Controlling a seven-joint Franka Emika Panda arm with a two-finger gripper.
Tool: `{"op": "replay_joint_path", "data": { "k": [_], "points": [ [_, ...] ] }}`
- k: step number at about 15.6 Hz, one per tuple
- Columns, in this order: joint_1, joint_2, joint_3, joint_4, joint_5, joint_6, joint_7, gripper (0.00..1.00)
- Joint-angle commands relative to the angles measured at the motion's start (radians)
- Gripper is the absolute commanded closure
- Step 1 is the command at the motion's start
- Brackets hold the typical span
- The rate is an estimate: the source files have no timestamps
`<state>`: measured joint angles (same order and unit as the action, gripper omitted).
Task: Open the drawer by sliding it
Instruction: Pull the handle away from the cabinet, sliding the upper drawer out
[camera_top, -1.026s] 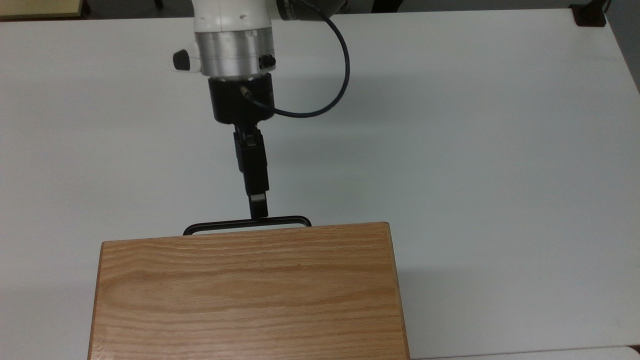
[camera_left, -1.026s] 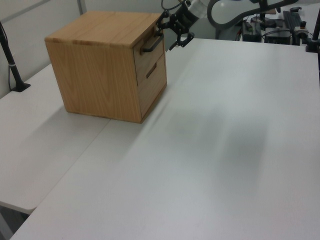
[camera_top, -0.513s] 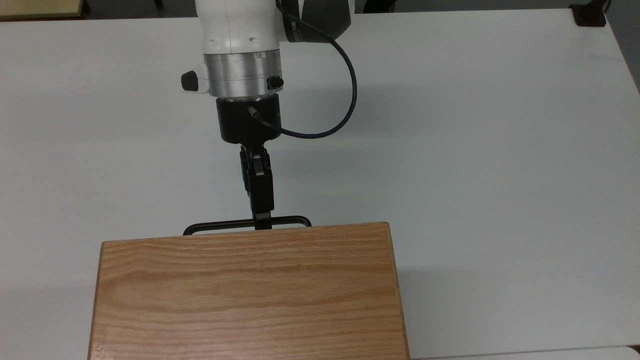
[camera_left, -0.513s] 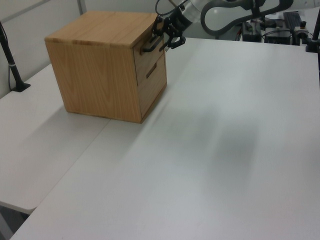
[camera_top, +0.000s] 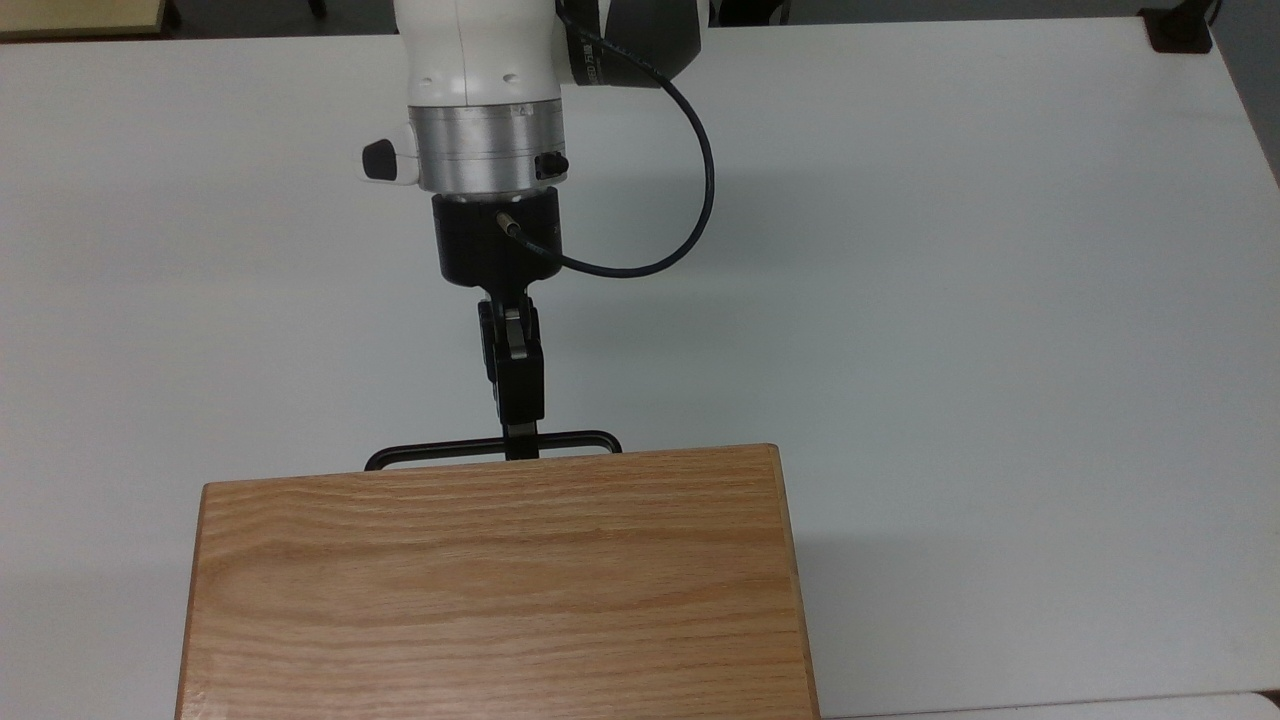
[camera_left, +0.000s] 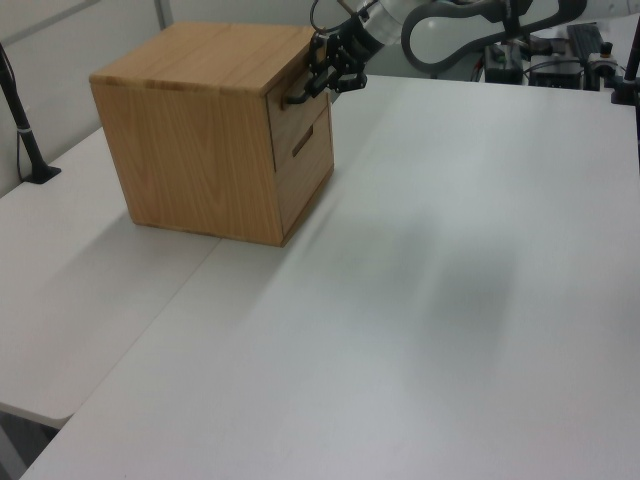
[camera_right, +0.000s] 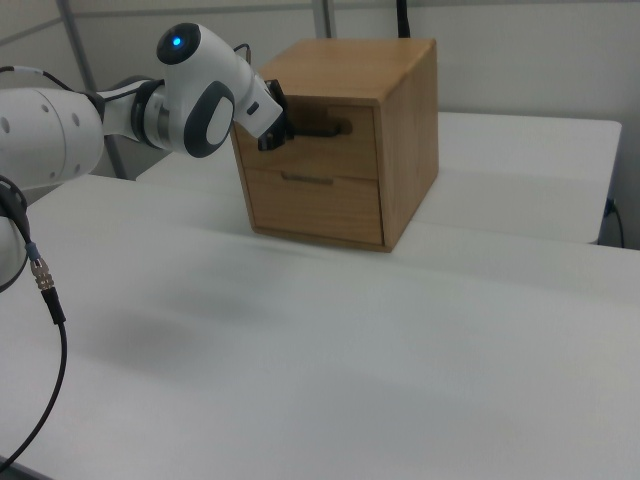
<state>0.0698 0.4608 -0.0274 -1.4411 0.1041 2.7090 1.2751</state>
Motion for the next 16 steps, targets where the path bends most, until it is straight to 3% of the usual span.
{"op": "replay_joint_path", "data": {
  "k": [1, 7, 9, 13, 16],
  "points": [
    [0.004, -0.086, -0.017, -0.076, -0.008, -0.024, -0.051, 0.91],
    [0.013, -0.293, -0.014, -0.327, 0.022, -0.071, -0.115, 0.93],
    [0.012, -0.355, -0.014, -0.376, 0.064, -0.125, -0.166, 0.93],
    [0.001, -0.506, -0.016, -0.493, 0.215, -0.237, -0.336, 0.93],
    [-0.019, -0.571, -0.023, -0.502, 0.241, -0.398, -0.393, 0.93]
  ]
}}
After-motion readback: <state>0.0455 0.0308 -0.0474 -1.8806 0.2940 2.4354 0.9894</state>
